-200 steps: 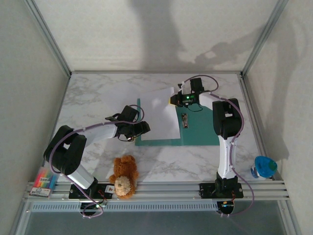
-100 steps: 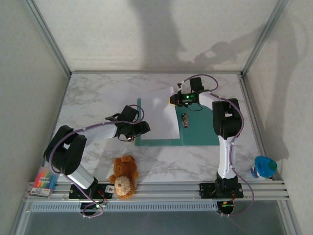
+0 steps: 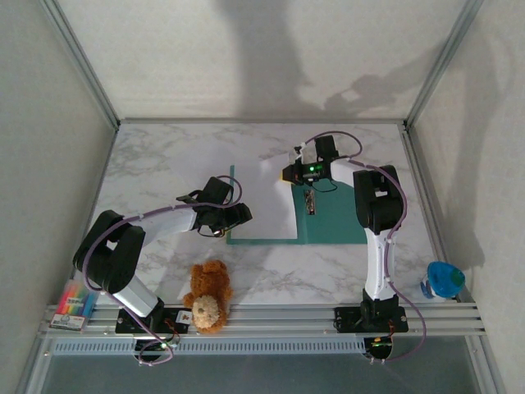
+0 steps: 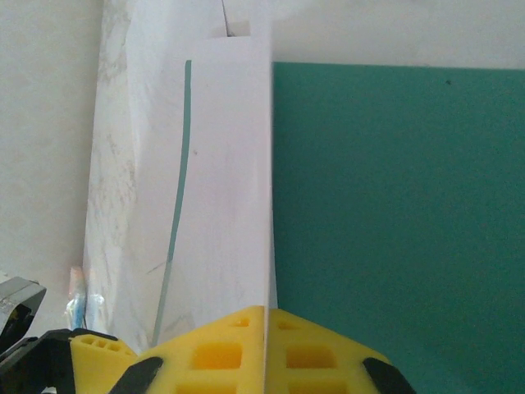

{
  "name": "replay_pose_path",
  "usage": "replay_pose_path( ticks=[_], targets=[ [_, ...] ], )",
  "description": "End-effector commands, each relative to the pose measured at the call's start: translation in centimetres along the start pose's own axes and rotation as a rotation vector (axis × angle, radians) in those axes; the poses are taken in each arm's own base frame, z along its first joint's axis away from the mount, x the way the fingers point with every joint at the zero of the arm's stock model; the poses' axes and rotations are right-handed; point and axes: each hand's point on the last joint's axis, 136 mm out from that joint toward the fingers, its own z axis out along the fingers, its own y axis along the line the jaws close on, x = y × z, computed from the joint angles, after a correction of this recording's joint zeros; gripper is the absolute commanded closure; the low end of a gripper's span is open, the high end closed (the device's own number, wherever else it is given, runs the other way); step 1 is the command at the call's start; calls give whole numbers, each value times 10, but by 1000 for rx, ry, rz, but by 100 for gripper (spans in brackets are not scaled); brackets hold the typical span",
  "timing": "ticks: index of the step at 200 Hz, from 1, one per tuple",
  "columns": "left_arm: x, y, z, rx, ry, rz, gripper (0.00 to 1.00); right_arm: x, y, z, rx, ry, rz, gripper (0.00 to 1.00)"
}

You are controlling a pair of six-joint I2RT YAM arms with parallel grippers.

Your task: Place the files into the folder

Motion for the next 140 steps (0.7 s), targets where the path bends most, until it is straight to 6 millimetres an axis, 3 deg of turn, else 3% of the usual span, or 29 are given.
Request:
replay_pose_path(
  ticks=[1, 140],
  targets=[
    [2, 1, -6, -6, -12, 0, 24, -1, 23, -4, -44, -7, -56, 100],
    [0, -3, -8, -2, -17, 2, 24, 9, 25, -2, -53, -21, -39, 100]
  ],
)
